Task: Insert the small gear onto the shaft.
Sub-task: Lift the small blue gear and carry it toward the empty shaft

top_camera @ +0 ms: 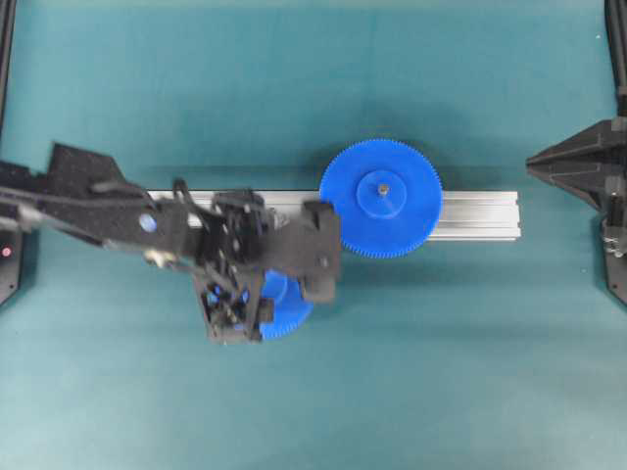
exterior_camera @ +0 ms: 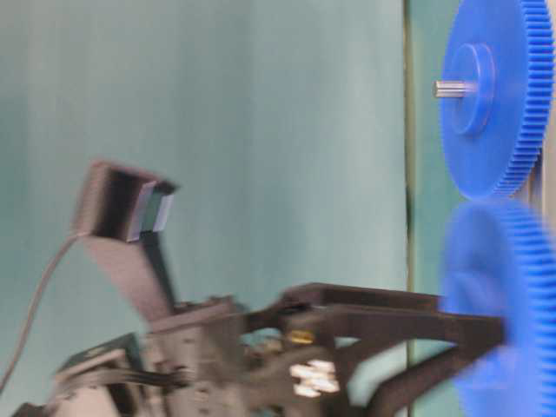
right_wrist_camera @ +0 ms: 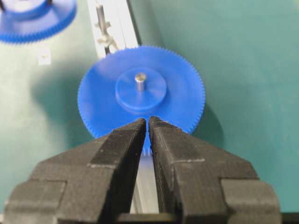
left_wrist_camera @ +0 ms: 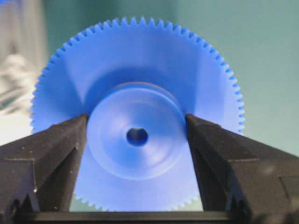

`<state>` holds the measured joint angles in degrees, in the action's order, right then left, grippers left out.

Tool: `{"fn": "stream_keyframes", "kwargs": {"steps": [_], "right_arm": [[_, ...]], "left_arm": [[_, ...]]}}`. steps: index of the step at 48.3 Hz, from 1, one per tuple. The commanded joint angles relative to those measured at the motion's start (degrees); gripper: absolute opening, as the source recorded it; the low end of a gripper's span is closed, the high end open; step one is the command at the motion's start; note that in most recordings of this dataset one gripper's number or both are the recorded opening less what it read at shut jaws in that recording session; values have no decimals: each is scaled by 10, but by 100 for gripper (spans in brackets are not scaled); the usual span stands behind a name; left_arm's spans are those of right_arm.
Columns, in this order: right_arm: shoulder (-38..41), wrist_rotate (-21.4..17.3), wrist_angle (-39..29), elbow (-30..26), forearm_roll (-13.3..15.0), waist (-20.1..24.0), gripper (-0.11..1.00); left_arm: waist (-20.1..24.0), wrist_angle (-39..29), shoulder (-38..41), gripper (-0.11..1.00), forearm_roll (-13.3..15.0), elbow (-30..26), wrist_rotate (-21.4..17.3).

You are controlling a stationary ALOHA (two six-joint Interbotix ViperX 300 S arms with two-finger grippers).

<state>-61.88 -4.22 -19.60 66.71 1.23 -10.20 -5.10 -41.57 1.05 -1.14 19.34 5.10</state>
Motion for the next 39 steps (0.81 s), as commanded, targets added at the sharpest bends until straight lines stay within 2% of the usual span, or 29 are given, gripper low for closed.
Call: {"fn": "stream_keyframes", "kwargs": {"steps": [1, 12, 23, 39], "right_arm": [[4, -4, 10, -7, -1, -2, 27], [4, -4, 21, -6, -1, -2, 27], [4, -11, 25, -6, -1, -2, 27], [4, -15, 25, -7, -1, -2, 27]], "left_arm": [[18, -1, -40, 71, -2, -14, -19], [62, -1, -54, 71, -2, -18, -64], [75, -1, -42, 71, -2, -22, -91], [79, 2, -28, 71, -2, -26, -100]]}}
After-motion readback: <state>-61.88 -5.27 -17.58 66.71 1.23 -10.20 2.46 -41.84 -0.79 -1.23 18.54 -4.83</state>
